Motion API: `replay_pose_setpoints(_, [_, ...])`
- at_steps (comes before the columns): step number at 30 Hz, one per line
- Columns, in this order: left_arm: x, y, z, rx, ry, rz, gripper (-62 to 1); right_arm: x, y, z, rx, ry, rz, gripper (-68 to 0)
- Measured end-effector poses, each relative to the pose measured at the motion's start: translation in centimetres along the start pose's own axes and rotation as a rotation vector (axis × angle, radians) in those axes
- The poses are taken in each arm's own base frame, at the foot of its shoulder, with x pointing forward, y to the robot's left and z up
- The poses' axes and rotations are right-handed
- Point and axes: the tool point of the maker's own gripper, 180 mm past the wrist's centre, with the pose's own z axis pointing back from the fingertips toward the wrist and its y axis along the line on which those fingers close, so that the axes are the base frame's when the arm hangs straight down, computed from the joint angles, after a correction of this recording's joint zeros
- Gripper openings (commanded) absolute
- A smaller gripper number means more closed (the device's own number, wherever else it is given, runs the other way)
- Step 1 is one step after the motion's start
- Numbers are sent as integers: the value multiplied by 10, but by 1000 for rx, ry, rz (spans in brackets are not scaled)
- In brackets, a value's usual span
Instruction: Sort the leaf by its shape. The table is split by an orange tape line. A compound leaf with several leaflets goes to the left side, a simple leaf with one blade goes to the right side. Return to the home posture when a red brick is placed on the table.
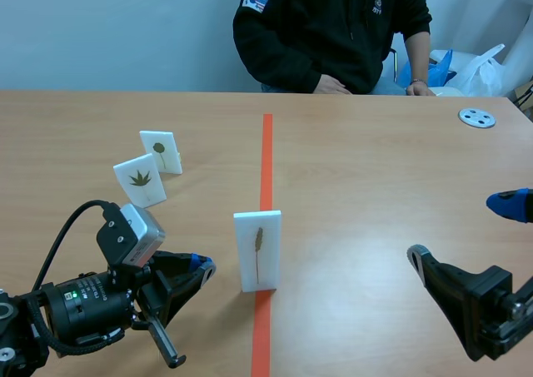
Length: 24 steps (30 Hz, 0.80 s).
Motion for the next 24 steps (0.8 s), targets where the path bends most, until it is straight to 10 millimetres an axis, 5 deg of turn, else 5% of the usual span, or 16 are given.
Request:
replay_pose_setpoints(17, [2,0,1,-1,-14,-1,-573,0,0,0,0,0,0,-16])
replay_pose_setpoints(24, [13,2,16,1,-15,-55,-573,0,0,0,0,0,0,-16])
